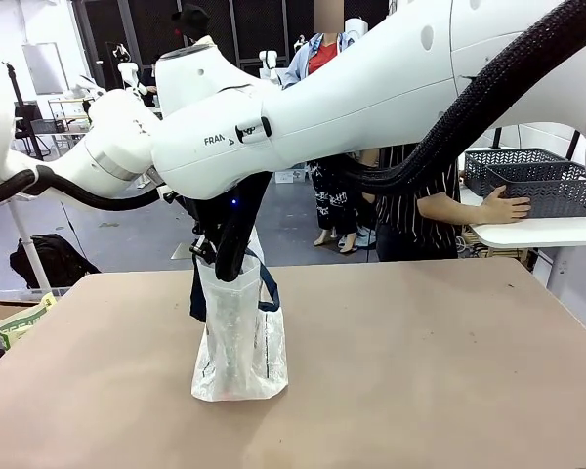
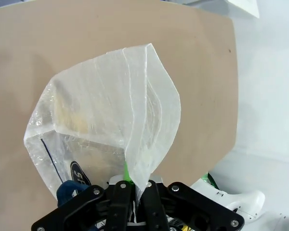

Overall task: Transfer purchased items from the store into the shopping bag.
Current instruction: Move the Reusable shopping bag to the right side of the table.

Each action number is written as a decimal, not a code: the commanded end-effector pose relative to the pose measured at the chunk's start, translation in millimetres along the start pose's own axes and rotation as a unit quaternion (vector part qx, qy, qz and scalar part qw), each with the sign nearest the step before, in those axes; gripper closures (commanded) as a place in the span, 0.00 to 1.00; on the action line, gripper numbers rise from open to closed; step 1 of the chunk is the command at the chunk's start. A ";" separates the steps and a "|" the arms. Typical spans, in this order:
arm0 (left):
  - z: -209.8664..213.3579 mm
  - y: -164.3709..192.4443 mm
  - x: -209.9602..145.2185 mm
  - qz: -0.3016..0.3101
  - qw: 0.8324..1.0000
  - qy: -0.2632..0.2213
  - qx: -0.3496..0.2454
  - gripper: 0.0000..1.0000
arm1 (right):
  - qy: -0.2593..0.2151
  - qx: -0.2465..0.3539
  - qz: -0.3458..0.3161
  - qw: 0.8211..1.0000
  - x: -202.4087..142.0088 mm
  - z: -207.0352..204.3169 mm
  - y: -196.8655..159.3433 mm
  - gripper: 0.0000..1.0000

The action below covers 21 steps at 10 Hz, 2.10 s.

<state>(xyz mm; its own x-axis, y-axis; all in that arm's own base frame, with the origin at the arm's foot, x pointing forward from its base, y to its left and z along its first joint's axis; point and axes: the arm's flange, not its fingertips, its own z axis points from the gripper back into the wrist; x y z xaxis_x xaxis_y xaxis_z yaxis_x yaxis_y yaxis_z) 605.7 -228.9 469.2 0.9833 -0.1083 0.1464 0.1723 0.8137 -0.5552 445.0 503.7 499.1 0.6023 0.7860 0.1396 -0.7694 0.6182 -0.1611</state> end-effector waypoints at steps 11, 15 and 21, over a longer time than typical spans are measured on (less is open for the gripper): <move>22.9 25.4 -15.9 0.039 0.998 -0.041 -0.029 1.00 | -0.032 -0.033 -0.046 0.998 -31.3 31.2 3.4 0.00; 30.2 26.3 -19.8 0.037 0.997 -0.063 -0.035 1.00 | -0.047 -0.064 -0.121 0.989 -87.8 68.3 -28.1 0.00; 32.3 33.3 -32.7 0.036 0.996 -0.073 -0.045 1.00 | -0.048 -0.046 -0.439 0.896 -212.3 89.5 -162.3 0.00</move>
<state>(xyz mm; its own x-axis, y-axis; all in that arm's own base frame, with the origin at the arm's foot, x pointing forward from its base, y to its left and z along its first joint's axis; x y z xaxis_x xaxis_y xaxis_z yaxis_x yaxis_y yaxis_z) 586.1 -186.1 473.2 0.9814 0.0317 0.1893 0.0942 0.7795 -0.6192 438.8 251.8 598.6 0.9464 0.0998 0.3073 -0.0741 0.9928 -0.0944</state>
